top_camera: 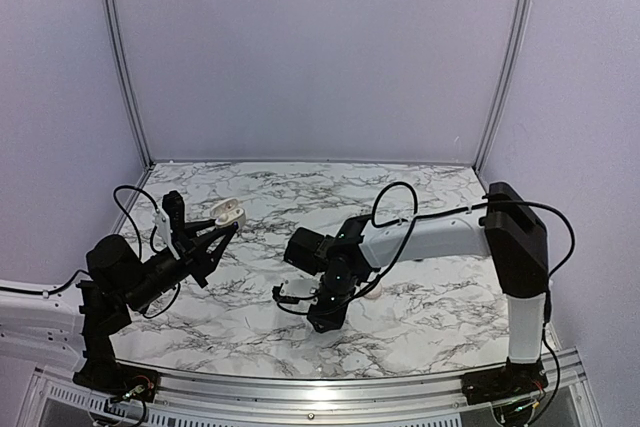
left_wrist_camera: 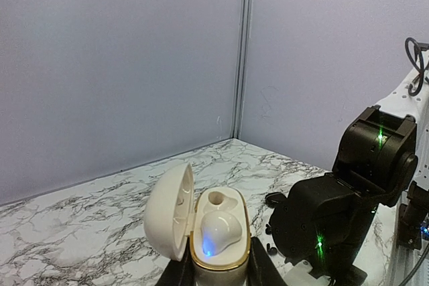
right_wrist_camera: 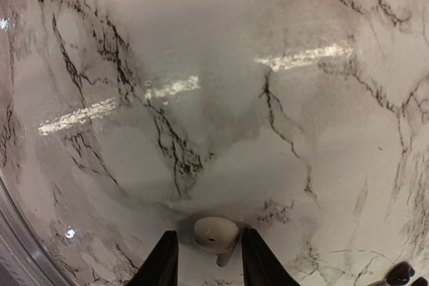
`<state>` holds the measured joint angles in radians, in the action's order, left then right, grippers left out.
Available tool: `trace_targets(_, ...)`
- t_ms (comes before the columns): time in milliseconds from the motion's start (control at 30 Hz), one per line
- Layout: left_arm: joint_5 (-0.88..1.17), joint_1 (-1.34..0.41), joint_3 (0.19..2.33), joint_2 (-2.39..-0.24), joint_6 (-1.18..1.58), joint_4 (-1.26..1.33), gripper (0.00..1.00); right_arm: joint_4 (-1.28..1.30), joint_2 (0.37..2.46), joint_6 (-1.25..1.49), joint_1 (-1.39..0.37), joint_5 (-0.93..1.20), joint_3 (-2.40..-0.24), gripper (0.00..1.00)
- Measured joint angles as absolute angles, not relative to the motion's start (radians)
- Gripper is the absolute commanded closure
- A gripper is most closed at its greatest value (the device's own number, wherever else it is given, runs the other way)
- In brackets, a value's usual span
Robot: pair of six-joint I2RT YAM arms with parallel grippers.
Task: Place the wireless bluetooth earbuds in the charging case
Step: Move the right earbud to the center of the board.
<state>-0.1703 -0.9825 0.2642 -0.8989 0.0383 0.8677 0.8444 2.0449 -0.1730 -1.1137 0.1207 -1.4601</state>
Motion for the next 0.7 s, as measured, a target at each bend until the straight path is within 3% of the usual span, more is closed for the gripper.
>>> trace_targets(700,-0.178,-0.980,0.259,-0.880,0.038,0.846,1.00,1.015,2.144,-0.173,-1.143,0.065,-1.626,0.65)
